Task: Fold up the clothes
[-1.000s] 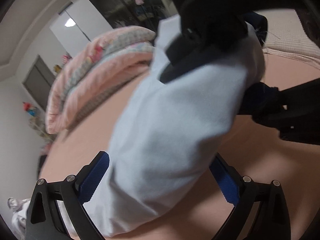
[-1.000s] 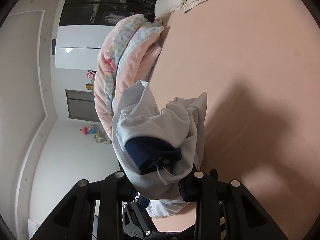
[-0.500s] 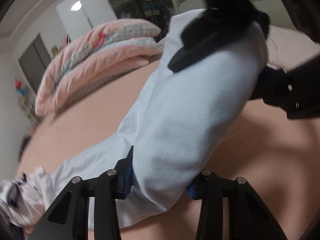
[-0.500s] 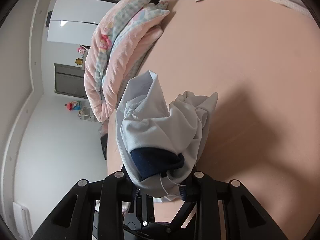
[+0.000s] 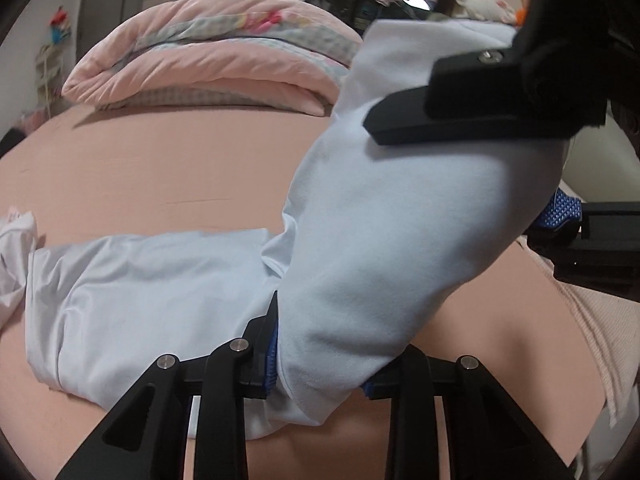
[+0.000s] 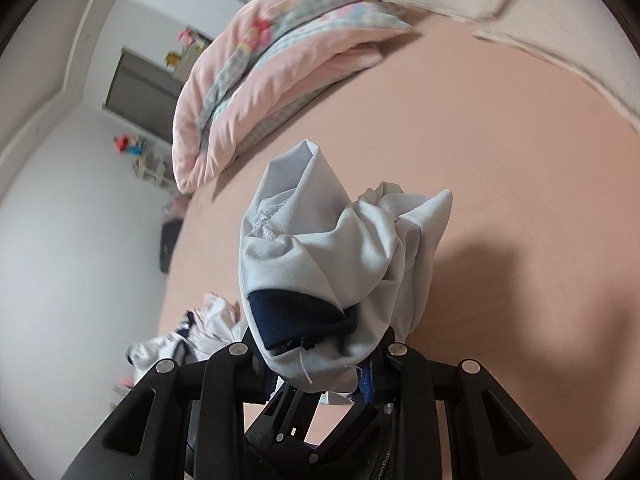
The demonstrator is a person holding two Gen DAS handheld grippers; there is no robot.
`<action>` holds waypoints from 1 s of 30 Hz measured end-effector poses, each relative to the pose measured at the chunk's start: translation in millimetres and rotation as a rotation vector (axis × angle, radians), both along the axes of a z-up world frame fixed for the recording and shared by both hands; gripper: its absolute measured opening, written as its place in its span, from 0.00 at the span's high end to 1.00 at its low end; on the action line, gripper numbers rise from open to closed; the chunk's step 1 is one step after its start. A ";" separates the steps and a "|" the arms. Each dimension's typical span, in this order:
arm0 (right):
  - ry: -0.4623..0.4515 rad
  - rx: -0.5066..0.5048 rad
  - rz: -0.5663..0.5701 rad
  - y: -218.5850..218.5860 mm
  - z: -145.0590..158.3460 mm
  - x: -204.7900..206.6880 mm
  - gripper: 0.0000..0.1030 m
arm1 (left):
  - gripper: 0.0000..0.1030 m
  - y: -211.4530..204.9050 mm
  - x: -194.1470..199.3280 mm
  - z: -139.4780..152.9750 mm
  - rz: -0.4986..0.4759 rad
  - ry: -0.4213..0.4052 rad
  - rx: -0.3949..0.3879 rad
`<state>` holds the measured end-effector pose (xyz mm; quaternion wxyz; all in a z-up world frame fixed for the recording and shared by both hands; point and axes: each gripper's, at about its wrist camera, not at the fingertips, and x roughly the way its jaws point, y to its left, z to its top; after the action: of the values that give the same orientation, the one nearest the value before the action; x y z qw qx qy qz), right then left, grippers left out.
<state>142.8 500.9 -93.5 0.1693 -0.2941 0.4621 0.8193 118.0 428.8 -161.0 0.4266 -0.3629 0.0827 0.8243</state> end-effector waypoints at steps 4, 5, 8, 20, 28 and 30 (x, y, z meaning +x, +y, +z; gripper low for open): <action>-0.034 0.040 0.045 -11.4 9.9 -19.8 0.72 | 0.74 -12.6 -8.6 4.7 0.033 -0.035 0.039; -0.039 0.042 0.054 -13.2 11.4 -23.1 0.72 | 0.74 -16.2 -10.5 5.7 0.040 -0.044 0.051; -0.066 0.074 0.097 -20.4 17.2 -36.5 0.72 | 0.74 -29.1 -18.3 7.3 0.063 -0.101 0.110; -0.187 0.230 0.257 -68.5 39.4 -101.1 0.72 | 0.74 -76.3 -47.1 18.6 0.175 -0.258 0.281; -0.201 0.254 0.360 -95.4 38.7 -129.3 0.72 | 0.74 -102.6 -64.2 18.3 0.208 -0.335 0.345; -0.211 0.233 0.369 -96.6 35.4 -135.2 0.72 | 0.74 -105.9 -67.5 18.0 0.211 -0.347 0.349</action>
<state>7.7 404.3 -58.1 0.0969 -0.4360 0.2829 0.8488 50.5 322.9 -143.0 0.4021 -0.4263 -0.1735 0.7915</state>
